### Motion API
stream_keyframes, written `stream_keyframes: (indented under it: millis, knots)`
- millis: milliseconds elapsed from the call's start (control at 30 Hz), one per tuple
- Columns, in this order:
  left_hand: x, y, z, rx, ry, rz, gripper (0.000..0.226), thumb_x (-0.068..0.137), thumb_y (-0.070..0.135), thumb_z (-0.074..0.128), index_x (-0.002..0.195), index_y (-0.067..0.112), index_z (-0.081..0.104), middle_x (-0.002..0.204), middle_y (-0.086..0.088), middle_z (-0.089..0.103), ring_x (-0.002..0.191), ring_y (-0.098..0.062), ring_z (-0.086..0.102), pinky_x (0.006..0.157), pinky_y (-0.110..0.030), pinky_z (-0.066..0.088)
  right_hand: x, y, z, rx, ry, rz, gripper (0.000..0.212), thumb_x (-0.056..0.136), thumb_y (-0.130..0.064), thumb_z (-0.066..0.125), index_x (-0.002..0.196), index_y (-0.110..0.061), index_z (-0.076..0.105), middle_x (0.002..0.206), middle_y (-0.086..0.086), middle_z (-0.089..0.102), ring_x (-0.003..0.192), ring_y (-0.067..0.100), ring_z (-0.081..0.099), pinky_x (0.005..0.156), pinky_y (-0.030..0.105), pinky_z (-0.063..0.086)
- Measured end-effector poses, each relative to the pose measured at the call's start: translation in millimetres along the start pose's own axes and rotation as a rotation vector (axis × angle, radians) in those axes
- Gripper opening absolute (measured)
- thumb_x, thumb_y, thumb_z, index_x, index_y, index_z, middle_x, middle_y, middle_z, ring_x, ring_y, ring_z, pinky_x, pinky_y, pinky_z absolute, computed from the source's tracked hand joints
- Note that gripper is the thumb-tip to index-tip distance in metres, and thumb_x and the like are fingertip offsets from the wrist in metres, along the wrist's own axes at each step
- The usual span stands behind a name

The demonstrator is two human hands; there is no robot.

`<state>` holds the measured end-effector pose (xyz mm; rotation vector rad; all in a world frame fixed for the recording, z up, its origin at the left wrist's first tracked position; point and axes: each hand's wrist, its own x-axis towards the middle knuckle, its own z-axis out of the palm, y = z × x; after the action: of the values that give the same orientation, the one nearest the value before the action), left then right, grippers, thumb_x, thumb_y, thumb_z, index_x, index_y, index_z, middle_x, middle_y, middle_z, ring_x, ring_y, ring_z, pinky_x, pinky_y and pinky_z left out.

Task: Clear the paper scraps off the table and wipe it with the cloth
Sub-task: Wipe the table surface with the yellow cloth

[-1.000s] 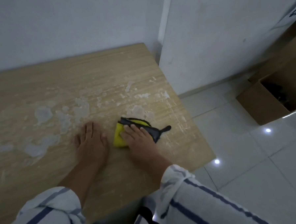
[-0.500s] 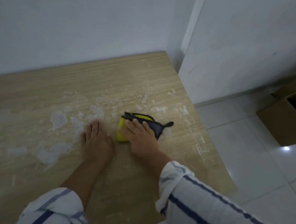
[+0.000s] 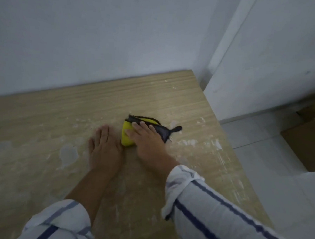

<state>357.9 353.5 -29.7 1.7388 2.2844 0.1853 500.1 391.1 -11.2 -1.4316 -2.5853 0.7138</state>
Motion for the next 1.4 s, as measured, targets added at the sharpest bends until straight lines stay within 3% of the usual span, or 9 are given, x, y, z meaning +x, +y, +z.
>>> stream_keyframes:
  millis: [300, 433, 533, 700, 867, 933, 1067, 1300, 1400]
  knots:
    - [51.7, -1.7, -3.8, 0.006, 0.047, -0.025, 0.056, 0.097, 0.031, 0.031, 0.148, 0.012, 0.018, 0.157, -0.007, 0.015, 0.145, -0.026, 0.008, 0.117, -0.047, 0.005, 31.8, 131.5, -84.8, 0.042, 0.437, 0.726, 0.047, 0.085, -0.004, 0.040, 0.128, -0.022, 0.047, 0.137, 0.012, 0.046, 0.124, 0.034, 0.044, 0.102, 0.042, 0.035]
    - [56.7, -4.0, -2.5, 0.017, 0.059, -0.020, 0.059, 0.095, 0.038, 0.020, 0.148, 0.015, 0.018, 0.158, -0.004, 0.013, 0.146, -0.024, 0.006, 0.117, -0.048, 0.005, 99.6, 35.3, -31.7, 0.010, 0.374, 0.148, 0.049, 0.083, -0.003, 0.045, 0.131, -0.014, 0.049, 0.137, 0.019, 0.047, 0.123, 0.039, 0.045, 0.104, 0.045, 0.035]
    - [58.0, -4.9, -1.6, 0.015, 0.057, -0.027, 0.057, 0.097, 0.039, 0.020, 0.149, 0.016, 0.017, 0.158, -0.003, 0.012, 0.146, -0.022, 0.005, 0.117, -0.048, 0.005, 113.9, 17.5, -6.6, -0.100, 0.175, 0.012, 0.053, 0.090, -0.011, 0.037, 0.142, -0.022, 0.032, 0.153, 0.007, 0.026, 0.142, 0.028, 0.019, 0.114, 0.044, 0.016]
    - [57.1, -3.7, -1.9, 0.024, 0.060, -0.022, 0.061, 0.093, 0.039, 0.018, 0.148, 0.015, 0.019, 0.158, -0.003, 0.013, 0.146, -0.023, 0.006, 0.116, -0.046, 0.004, 122.8, 122.5, -63.2, -0.232, 0.373, 0.353, 0.044, 0.083, -0.015, 0.042, 0.126, -0.021, 0.048, 0.129, 0.013, 0.053, 0.115, 0.033, 0.053, 0.095, 0.040, 0.042]
    - [56.1, -1.5, -3.1, 0.006, 0.050, -0.036, 0.057, 0.097, 0.033, 0.028, 0.149, 0.014, 0.014, 0.159, -0.003, 0.009, 0.146, -0.023, 0.002, 0.117, -0.045, 0.000, 63.1, 153.0, -102.2, 0.078, 0.508, 0.809, 0.041, 0.090, -0.014, 0.036, 0.131, -0.016, 0.043, 0.135, 0.014, 0.046, 0.123, 0.034, 0.044, 0.102, 0.040, 0.036]
    - [56.2, -0.6, -5.3, 0.003, 0.046, -0.032, 0.057, 0.097, 0.033, 0.028, 0.149, 0.014, 0.015, 0.158, -0.003, 0.010, 0.146, -0.024, 0.002, 0.117, -0.046, 0.000, 67.0, 103.7, -80.2, 0.050, 0.546, 0.590, 0.050, 0.086, -0.015, 0.028, 0.133, -0.015, 0.043, 0.139, 0.018, 0.043, 0.127, 0.035, 0.041, 0.103, 0.039, 0.034]
    - [55.8, -1.8, -9.1, -0.028, 0.037, -0.026, 0.056, 0.097, 0.032, 0.029, 0.148, 0.012, 0.019, 0.158, -0.004, 0.013, 0.146, -0.024, 0.005, 0.117, -0.047, 0.002, 47.8, 12.0, -2.4, -0.108, 0.047, 0.042, 0.059, 0.087, -0.018, 0.017, 0.146, -0.016, 0.023, 0.156, 0.012, 0.016, 0.143, 0.032, 0.014, 0.115, 0.045, 0.009]
    - [22.4, -22.5, -21.9, -0.098, 0.023, 0.016, 0.054, 0.096, 0.023, 0.036, 0.147, 0.010, 0.024, 0.157, -0.005, 0.017, 0.145, -0.021, 0.008, 0.117, -0.037, 0.004, -2.8, 121.4, -64.7, -0.112, 0.319, 0.678, 0.050, 0.088, -0.009, 0.033, 0.138, -0.013, 0.038, 0.145, 0.018, 0.036, 0.130, 0.037, 0.037, 0.107, 0.050, 0.031]
    - [-17.1, -39.1, -17.6, -0.061, 0.016, -0.039, 0.057, 0.098, 0.030, 0.032, 0.149, 0.012, 0.015, 0.158, -0.003, 0.011, 0.146, -0.020, 0.003, 0.117, -0.039, 0.001, 8.2, 75.4, -59.8, -0.111, 0.263, 0.624, 0.044, 0.090, -0.005, 0.038, 0.134, -0.011, 0.040, 0.141, 0.020, 0.037, 0.127, 0.038, 0.037, 0.105, 0.048, 0.031]
